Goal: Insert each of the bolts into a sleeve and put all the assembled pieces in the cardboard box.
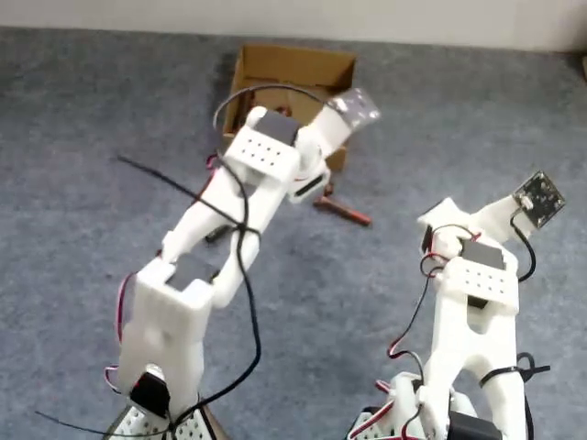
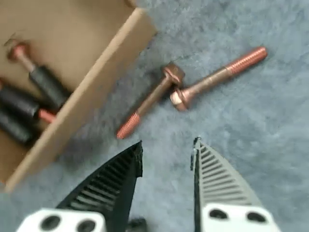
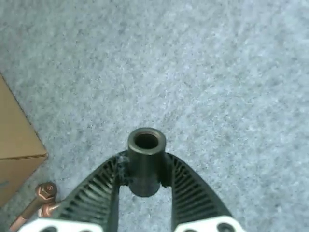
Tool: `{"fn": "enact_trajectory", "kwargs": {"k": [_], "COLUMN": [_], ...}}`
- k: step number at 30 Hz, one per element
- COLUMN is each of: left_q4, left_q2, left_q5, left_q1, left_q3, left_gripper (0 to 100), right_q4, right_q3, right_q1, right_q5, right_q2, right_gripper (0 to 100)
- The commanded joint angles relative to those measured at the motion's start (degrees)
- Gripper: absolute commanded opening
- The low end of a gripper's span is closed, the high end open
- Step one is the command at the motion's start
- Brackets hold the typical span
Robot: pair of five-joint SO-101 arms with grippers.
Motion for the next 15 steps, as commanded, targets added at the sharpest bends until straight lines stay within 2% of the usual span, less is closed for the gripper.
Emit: {"fn": "enact_trajectory", "kwargs": {"k": [1,6,12,15], "left_q4": [0.6,0.7,0.7,0.6], "left_q2": [7.5,14.6,19.9,22.1], "left_q5": [-7.6,-11.9,-15.4,-17.1], "left_q1": [-1.1,-1.2,-1.7,-2.3], "left_q3": [-11.6,-19.0,-22.2,-24.0], "left_gripper": [19,19,19,16], "right_q4": [-1.2,-1.2,-1.2,-1.2], "right_q3": [-0.3,-0.3,-0.3,-0.3], "right_q1": [0.4,0.4,0.4,0.3], "right_q5": [-0.8,-0.8,-0.8,-0.8], "right_q2": [-1.5,-1.5,-1.5,-1.5], "right_gripper": [0.4,0.4,0.4,0.4]}}
